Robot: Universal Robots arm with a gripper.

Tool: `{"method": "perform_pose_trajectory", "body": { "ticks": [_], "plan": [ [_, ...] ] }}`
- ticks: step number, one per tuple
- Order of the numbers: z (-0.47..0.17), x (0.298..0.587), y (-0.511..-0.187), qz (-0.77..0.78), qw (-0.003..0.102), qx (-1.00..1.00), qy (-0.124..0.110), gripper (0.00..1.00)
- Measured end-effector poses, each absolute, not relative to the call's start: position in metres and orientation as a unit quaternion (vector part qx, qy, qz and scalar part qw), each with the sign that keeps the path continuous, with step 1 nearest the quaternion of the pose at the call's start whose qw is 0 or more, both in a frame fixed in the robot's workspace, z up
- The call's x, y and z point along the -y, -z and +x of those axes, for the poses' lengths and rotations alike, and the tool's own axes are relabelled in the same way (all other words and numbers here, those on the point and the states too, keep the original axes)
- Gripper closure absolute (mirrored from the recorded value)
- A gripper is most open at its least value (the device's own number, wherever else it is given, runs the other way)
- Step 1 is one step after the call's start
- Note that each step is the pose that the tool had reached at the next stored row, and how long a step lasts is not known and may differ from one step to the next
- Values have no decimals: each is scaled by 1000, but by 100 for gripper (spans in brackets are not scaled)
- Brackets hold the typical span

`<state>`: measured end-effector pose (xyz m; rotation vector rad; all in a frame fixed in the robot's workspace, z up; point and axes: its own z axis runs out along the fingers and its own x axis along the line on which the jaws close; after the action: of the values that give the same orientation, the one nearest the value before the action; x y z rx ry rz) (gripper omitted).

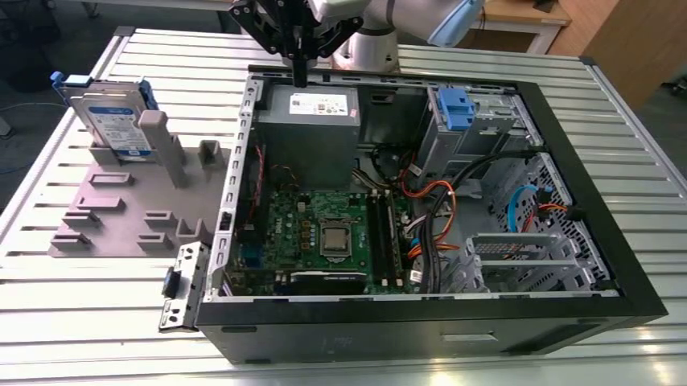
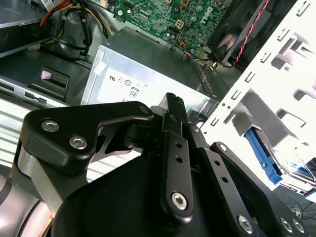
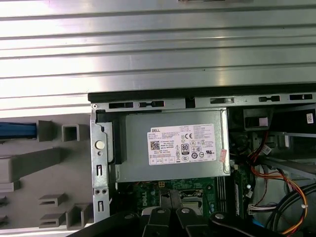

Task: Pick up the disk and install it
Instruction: 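Reach for the disk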

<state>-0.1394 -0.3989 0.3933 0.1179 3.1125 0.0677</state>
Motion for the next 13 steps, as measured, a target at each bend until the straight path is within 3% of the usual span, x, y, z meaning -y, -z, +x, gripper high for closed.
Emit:
{"method": "perform_pose_trajectory", "body": {
  "ticks": [13],
  "plan": [
    [-145, 399, -393, 38, 13, -999, -22, 89]
  ]
}}
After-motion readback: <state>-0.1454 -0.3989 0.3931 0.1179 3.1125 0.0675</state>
